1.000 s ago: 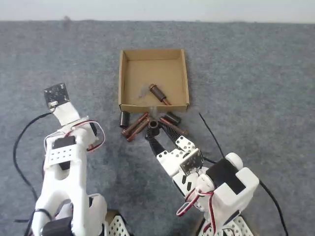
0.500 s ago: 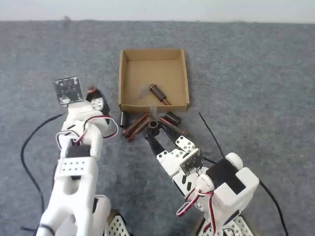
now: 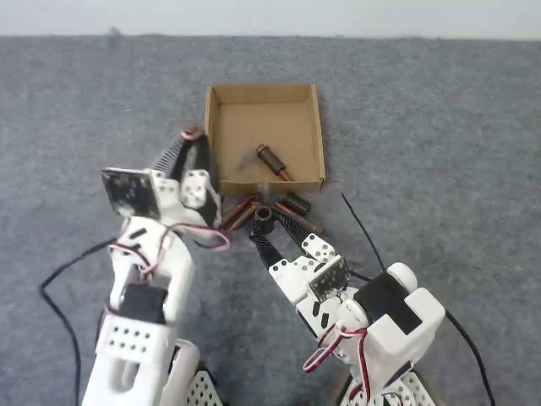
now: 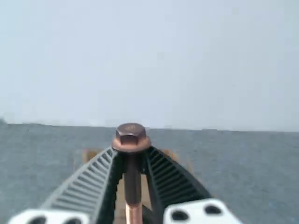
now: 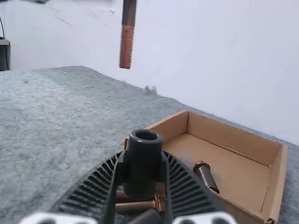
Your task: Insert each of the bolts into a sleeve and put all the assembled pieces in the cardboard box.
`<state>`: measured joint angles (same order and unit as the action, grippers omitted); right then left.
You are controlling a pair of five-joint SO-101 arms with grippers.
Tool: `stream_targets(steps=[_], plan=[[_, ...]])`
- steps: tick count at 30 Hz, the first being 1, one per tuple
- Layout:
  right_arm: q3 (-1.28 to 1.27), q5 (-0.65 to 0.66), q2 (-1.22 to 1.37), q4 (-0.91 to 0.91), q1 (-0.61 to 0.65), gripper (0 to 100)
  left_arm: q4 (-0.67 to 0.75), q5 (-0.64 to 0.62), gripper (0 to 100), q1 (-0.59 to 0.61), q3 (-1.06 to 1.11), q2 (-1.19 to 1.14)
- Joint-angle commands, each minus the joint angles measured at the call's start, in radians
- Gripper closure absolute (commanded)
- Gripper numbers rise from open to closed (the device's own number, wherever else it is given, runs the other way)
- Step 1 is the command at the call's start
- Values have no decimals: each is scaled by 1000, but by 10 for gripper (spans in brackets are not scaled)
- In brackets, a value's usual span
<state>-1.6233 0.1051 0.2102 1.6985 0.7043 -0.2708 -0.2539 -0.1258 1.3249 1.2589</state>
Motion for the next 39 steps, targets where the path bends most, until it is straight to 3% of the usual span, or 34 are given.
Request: stream_targets(steps=[1, 9, 17, 39], plan=[[-25, 15, -7, 24, 5, 992, -84, 3, 989, -91, -16, 127], [-25, 14, -7, 25, 5, 992, -278, 2, 989, -250, -12, 269], [-23, 12, -7, 24, 7, 992, -201, 2, 989, -285, 102, 276], [-23, 11, -5, 24, 7, 992, -86, 2, 989, -284, 119, 276]])
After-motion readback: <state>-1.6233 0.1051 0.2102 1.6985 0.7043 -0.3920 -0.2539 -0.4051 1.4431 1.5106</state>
